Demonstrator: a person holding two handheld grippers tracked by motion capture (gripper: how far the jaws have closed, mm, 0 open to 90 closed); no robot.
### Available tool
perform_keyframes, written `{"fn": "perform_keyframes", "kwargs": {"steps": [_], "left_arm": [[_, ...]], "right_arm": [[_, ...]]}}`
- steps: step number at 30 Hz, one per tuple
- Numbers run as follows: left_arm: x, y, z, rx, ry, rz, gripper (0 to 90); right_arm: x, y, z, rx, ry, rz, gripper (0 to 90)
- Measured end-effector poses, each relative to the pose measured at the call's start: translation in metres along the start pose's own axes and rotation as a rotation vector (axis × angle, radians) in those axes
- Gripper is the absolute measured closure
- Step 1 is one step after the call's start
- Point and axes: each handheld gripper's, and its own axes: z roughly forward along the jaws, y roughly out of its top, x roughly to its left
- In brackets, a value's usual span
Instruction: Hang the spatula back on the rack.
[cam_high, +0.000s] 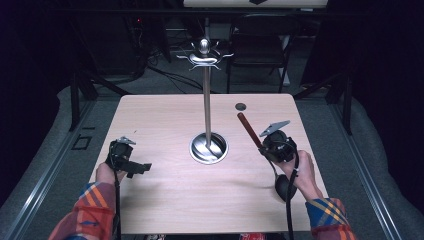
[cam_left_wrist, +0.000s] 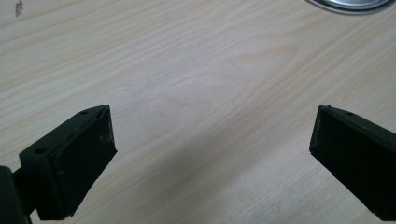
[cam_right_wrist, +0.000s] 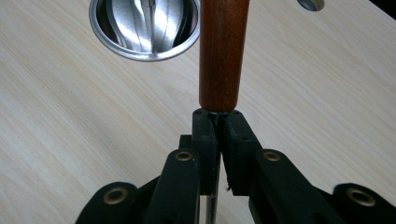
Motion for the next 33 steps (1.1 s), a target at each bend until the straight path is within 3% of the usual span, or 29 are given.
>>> {"fn": "perform_keyframes", "kwargs": {"steps": [15, 33], "left_arm": [[-0.001, 0.001, 0.003, 0.015, -0.001, 0.012, 0.0], [-0.002, 0.002, 0.004, 0.031, 0.006, 0.023, 0.0]], "right_arm": [[0.001, 0.010, -0.014, -0.063, -0.006, 0.011, 84.9], [0.006, 0.020, -0.034, -0.129, -0.002, -0.011, 84.7]]}}
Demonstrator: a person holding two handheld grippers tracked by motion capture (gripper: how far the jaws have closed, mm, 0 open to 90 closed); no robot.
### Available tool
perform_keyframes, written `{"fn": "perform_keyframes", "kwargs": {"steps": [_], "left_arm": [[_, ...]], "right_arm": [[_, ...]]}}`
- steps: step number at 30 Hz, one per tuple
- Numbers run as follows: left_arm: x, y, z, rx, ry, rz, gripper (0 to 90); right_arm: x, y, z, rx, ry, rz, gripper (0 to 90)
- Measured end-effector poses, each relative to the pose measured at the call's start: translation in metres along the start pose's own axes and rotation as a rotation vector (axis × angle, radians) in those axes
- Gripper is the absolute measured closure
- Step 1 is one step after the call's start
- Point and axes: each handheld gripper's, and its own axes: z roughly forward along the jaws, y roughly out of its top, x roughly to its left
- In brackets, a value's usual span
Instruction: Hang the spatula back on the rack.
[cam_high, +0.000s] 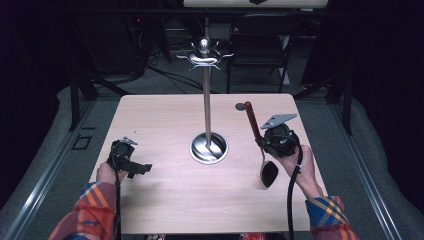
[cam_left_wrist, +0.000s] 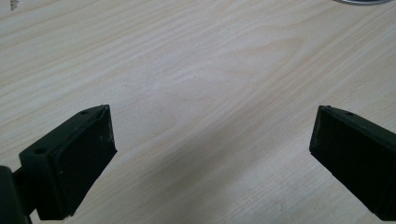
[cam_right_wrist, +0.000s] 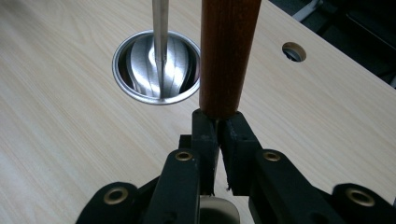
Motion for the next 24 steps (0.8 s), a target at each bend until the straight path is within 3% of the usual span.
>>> {"fn": "perform_keyframes", "kwargs": {"steps": [15, 24], "left_arm": [[-0.001, 0.001, 0.001, 0.005, -0.002, 0.004, 0.0], [-0.002, 0.001, 0.001, 0.008, -0.003, 0.007, 0.0]], "right_arm": [[0.003, 0.013, -0.006, -0.073, 0.002, -0.003, 84.7], [0.003, 0.021, -0.002, -0.090, 0.005, -0.004, 84.7]]}}
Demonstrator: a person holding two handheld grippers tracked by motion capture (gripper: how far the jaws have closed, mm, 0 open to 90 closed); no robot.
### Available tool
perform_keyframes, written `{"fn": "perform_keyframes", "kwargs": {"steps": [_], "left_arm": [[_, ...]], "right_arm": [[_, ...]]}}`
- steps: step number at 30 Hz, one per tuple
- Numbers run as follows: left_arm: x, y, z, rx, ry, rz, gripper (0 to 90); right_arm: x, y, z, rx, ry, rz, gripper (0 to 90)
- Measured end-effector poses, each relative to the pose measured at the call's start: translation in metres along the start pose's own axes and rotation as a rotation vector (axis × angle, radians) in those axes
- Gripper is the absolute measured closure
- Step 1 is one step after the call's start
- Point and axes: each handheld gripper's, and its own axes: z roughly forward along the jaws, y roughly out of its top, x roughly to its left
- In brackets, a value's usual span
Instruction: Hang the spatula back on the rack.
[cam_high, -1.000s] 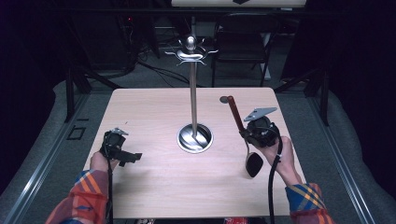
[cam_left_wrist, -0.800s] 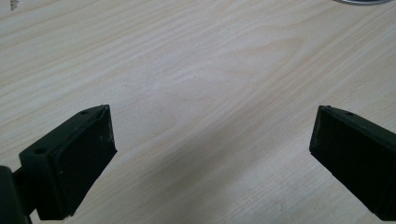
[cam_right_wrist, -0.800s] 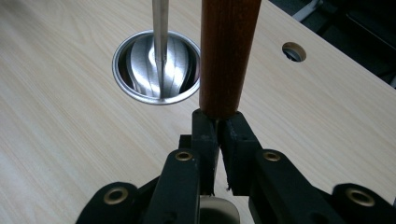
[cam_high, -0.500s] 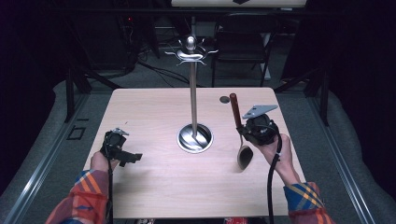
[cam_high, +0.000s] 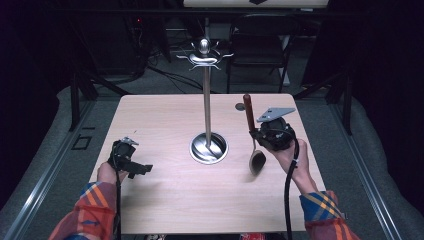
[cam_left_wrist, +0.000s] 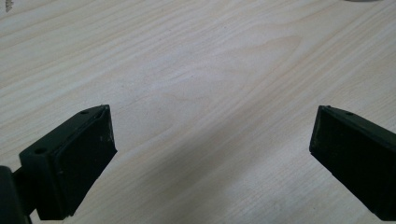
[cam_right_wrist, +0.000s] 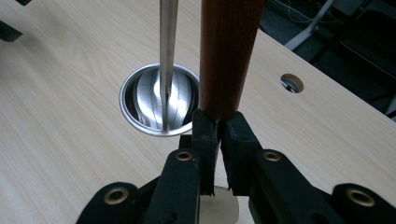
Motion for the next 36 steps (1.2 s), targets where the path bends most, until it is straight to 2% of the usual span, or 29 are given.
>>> {"fn": "perform_keyframes", "kwargs": {"steps": [14, 23, 28, 33, 36], "left_arm": [[0.000, 0.000, 0.000, 0.000, 0.001, -0.001, 0.0], [0.001, -0.001, 0.000, 0.004, 0.005, -0.006, 0.0], [0.000, -0.001, 0.000, 0.002, 0.007, -0.007, 0.0], [-0.002, 0.000, 0.000, 0.003, 0.008, -0.002, 0.0], [-0.001, -0.001, 0.000, 0.002, 0.008, -0.001, 0.0]], "right_arm": [[-0.002, 0.013, 0.006, -0.037, 0.016, -0.007, 84.6], [-0.005, 0.018, 0.009, -0.047, 0.028, 0.004, 84.6], [-0.002, 0.022, 0.012, -0.062, 0.031, -0.001, 84.7], [-0.003, 0.024, 0.009, -0.061, 0.028, -0.018, 84.6], [-0.003, 0.025, 0.007, -0.068, 0.024, -0.007, 84.6]]}}
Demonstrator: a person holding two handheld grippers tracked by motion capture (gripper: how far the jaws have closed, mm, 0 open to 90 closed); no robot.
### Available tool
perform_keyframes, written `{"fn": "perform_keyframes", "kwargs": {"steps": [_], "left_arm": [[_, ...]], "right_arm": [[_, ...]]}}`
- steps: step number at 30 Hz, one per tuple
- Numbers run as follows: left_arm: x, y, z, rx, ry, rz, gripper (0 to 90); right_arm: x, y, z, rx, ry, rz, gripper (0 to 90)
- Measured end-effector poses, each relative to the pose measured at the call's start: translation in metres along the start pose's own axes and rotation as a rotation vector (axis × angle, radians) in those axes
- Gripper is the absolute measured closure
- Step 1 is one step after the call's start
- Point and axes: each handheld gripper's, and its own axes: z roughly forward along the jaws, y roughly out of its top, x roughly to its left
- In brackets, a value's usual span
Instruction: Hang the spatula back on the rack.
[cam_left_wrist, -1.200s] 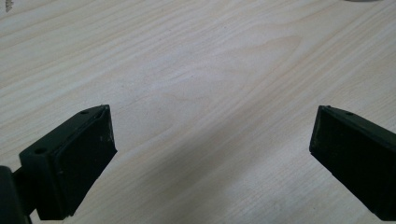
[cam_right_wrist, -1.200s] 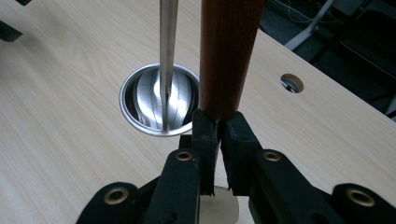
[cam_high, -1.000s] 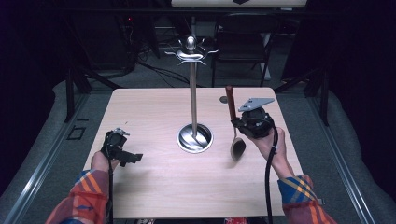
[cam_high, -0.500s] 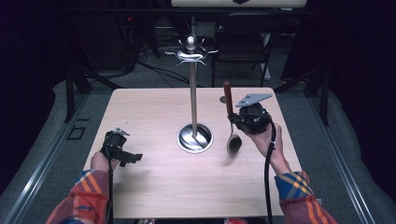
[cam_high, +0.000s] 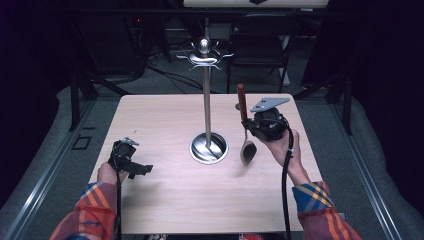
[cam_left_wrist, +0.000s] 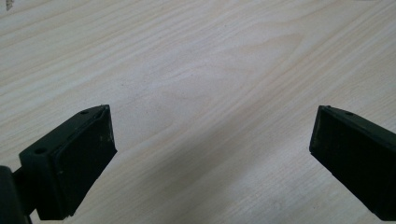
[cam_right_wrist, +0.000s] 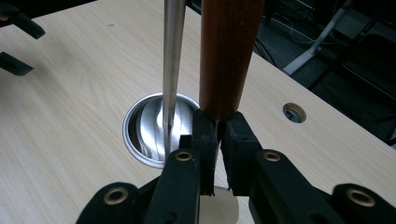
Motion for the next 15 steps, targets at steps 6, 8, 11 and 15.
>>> {"fn": "perform_keyframes", "kwargs": {"steps": [6, 8, 11, 15], "left_arm": [[0.000, -0.001, -0.002, -0.004, 0.005, -0.001, 0.0], [0.000, -0.002, -0.002, -0.005, 0.005, -0.002, 0.0], [0.001, -0.002, -0.003, -0.002, 0.007, -0.004, 0.0], [0.000, -0.003, -0.003, -0.006, 0.006, -0.004, 0.0]], "right_arm": [[0.000, 0.005, -0.002, -0.012, -0.005, -0.002, 84.6], [0.002, 0.008, -0.001, -0.019, -0.001, -0.009, 84.6], [0.003, 0.010, -0.001, -0.017, 0.001, -0.016, 84.6], [0.003, 0.012, 0.000, -0.026, 0.009, -0.020, 84.5]]}}
